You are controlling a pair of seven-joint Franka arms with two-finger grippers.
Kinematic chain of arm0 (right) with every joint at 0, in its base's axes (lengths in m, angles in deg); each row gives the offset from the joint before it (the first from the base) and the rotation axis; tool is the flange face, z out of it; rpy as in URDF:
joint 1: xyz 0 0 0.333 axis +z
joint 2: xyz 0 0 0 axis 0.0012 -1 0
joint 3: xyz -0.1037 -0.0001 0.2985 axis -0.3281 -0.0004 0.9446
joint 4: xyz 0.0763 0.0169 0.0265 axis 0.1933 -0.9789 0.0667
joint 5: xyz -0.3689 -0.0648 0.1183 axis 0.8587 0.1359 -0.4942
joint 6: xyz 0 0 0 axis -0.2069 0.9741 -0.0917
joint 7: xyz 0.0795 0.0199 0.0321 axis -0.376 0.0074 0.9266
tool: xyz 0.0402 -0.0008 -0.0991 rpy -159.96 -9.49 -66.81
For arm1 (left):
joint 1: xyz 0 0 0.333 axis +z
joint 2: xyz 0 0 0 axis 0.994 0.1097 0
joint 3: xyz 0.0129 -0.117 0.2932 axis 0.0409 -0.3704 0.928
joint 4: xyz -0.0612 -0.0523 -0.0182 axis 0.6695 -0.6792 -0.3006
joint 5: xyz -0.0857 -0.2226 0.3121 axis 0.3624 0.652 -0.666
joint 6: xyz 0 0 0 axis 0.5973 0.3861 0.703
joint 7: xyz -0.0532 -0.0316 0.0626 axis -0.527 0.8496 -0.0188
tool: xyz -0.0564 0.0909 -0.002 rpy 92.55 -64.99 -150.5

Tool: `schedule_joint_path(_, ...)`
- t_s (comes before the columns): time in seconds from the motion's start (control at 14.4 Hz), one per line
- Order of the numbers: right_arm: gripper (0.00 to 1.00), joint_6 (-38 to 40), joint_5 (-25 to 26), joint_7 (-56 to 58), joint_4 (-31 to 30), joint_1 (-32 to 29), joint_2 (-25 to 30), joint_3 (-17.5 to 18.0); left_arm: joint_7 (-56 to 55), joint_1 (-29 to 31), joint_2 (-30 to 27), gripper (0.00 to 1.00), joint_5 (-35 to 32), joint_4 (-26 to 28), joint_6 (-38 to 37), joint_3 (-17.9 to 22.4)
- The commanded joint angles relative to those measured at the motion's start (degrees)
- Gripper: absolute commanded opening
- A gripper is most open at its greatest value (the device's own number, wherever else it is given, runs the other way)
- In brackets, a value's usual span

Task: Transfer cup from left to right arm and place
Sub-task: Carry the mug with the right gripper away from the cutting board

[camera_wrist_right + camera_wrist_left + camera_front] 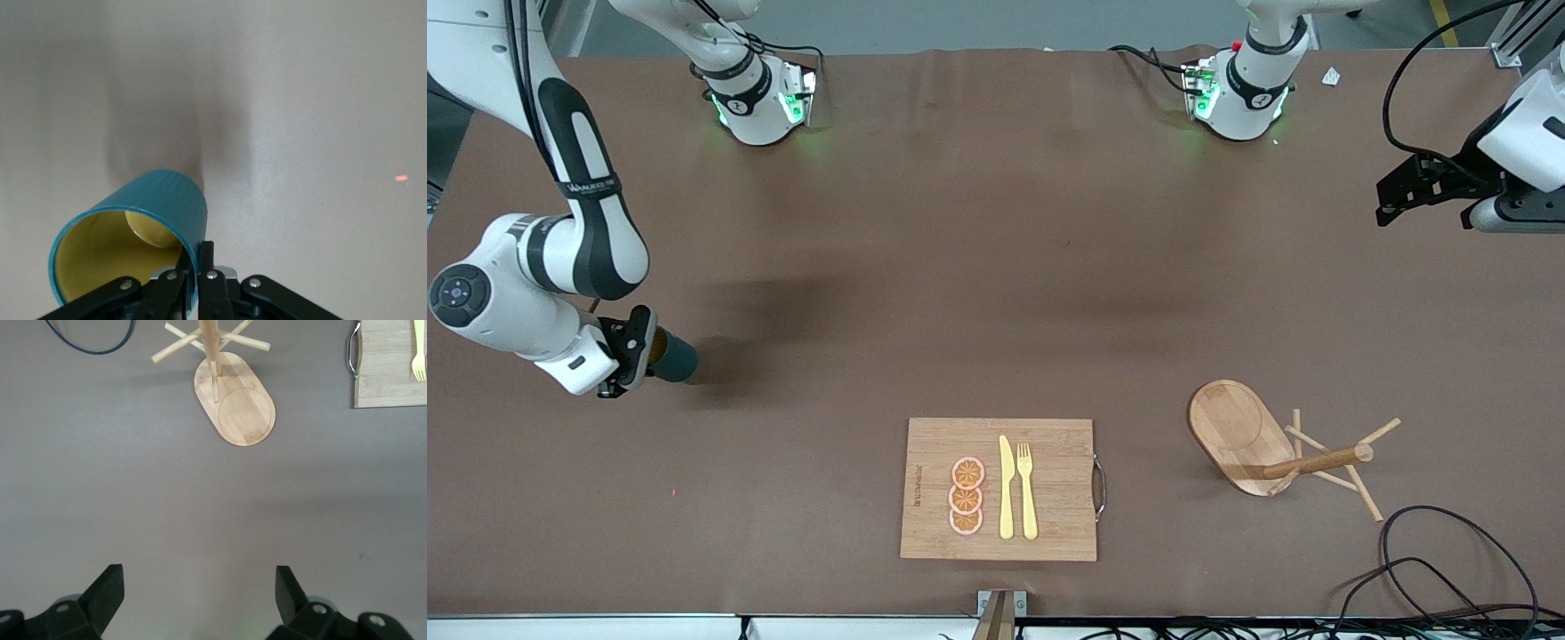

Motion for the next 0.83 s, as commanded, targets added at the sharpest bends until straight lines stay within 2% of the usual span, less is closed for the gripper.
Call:
schedule_joint_path(0.0, 0.0, -1.4, 1.0, 3.3, -1.3, -0.3, 0.0, 1.2, 0.5, -0.4, 1.6, 1.0, 0.5, -2.5, -1.3, -0.4)
schedule_joint_path(0.56, 0.03, -0.5, 1.2, 3.9, -3.9, 0.6, 0.1, 1.1, 0.2, 0.1, 2.7, 1.0, -0.6, -3.3, -3.9, -0.8)
schedule_joint_path(0.63, 0.37, -0.6, 1.2, 3.9, -3.9, 0.7, 0.1, 1.1, 0.1, 0.1, 2.6, 1.0, -0.6, -3.3, -4.2, -0.8)
schedule_joint_path(0.69, 0.99, -0.5, 1.2, 3.9, -3.8, 0.5, 0.1, 1.1, 0.1, 0.1, 2.5, 1.0, -0.6, -3.2, -4.3, -0.8)
schedule_joint_path(0.76, 1.0, -0.4, 1.2, 3.9, -3.7, 0.5, 0.1, 1.1, 0.4, 0.1, 2.4, 1.0, -0.6, -3.1, -5.0, -0.8)
